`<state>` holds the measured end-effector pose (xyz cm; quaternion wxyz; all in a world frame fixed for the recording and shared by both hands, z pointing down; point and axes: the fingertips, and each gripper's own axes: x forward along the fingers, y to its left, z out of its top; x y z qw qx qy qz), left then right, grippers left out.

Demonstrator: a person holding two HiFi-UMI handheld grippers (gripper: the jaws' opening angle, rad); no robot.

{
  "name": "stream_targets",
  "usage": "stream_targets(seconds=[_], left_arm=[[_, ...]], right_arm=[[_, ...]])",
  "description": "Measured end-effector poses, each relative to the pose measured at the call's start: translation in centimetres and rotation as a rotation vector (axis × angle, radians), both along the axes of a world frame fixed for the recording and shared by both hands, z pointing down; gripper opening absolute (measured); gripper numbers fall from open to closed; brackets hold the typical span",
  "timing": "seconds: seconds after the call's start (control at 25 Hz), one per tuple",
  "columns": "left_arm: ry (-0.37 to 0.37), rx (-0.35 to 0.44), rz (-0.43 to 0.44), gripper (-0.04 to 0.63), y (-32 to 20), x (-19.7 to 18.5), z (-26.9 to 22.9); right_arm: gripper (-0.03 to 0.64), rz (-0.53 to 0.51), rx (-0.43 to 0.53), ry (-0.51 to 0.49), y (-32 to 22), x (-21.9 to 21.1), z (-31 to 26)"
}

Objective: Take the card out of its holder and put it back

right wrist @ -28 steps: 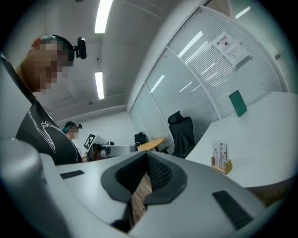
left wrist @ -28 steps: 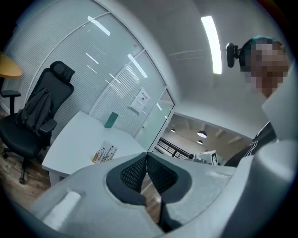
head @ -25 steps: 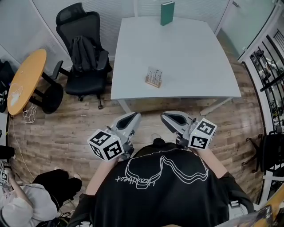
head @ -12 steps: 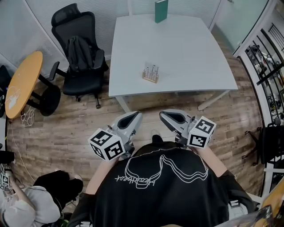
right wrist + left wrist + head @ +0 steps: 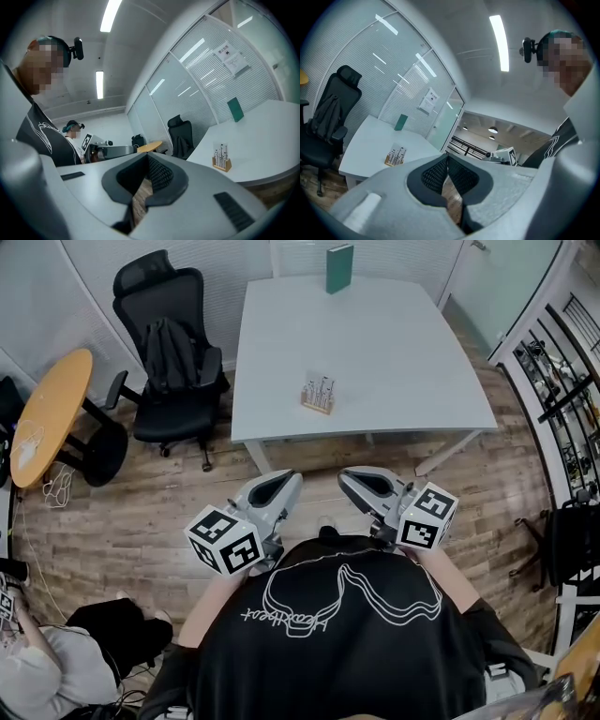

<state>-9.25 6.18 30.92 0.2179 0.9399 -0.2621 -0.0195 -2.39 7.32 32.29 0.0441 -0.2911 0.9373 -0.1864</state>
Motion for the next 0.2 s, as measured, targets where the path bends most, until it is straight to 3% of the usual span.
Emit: stream_targets(seconds=[0.2], left_arm=[[-0.007,0.002,0.006,0.014,1.3,-0.2,0.2]], right_arm=[[0.006,0.001,0.006,0.003,1.0,-0.3,-0.1]])
